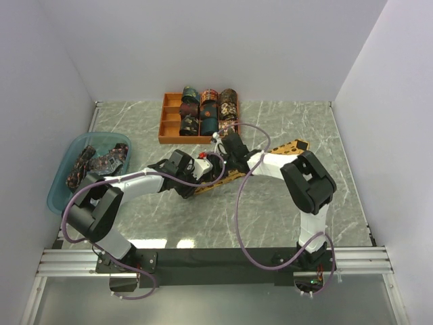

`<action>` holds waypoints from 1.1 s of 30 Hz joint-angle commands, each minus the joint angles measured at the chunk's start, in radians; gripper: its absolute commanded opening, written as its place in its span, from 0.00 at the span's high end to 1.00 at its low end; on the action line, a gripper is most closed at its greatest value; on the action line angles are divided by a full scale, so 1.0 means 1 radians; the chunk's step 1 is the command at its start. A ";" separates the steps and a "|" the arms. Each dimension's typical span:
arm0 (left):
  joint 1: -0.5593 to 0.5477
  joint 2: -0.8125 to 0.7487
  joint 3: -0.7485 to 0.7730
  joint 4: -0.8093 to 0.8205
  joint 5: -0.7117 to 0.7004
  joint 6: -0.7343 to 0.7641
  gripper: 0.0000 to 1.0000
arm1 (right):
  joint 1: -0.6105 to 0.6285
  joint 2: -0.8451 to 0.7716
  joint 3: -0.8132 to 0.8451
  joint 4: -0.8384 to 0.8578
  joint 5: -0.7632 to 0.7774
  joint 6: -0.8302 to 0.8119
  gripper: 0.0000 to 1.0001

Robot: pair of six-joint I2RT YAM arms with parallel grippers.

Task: Roll the ties
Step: Roll the tie

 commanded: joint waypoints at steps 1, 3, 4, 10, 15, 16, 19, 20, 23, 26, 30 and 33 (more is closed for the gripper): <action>-0.008 0.015 0.001 -0.042 0.034 0.000 0.57 | -0.022 -0.095 -0.020 0.059 -0.001 0.026 0.62; -0.008 0.017 0.002 -0.043 0.037 0.000 0.57 | -0.019 -0.090 -0.020 0.062 -0.026 0.035 0.59; -0.008 0.018 0.004 -0.043 0.036 0.002 0.57 | -0.016 -0.085 -0.022 0.078 -0.036 0.040 0.58; -0.008 0.017 0.005 -0.040 0.040 0.000 0.57 | 0.010 -0.035 -0.023 0.093 -0.047 0.046 0.55; -0.011 0.014 0.002 -0.037 0.034 -0.001 0.57 | 0.024 -0.009 -0.023 0.108 -0.060 0.055 0.55; -0.011 0.015 0.005 -0.039 0.034 -0.003 0.57 | 0.022 -0.007 -0.023 0.114 -0.062 0.058 0.55; -0.012 0.021 0.010 -0.039 0.036 -0.004 0.57 | 0.025 -0.001 -0.026 0.122 -0.063 0.064 0.59; -0.012 0.021 0.010 -0.040 0.034 -0.004 0.56 | 0.027 0.002 -0.026 0.125 -0.065 0.063 0.61; -0.017 0.018 0.010 -0.039 0.026 -0.004 0.57 | 0.027 0.013 -0.042 0.144 -0.073 0.067 0.67; -0.018 0.020 0.011 -0.040 0.019 -0.003 0.56 | 0.028 0.017 -0.058 0.162 -0.079 0.069 0.72; -0.024 0.015 0.005 -0.037 0.008 -0.004 0.57 | 0.032 0.025 -0.077 0.179 -0.086 0.073 0.74; -0.027 0.014 0.007 -0.040 0.002 -0.007 0.56 | 0.035 0.039 -0.085 0.185 -0.094 0.072 0.74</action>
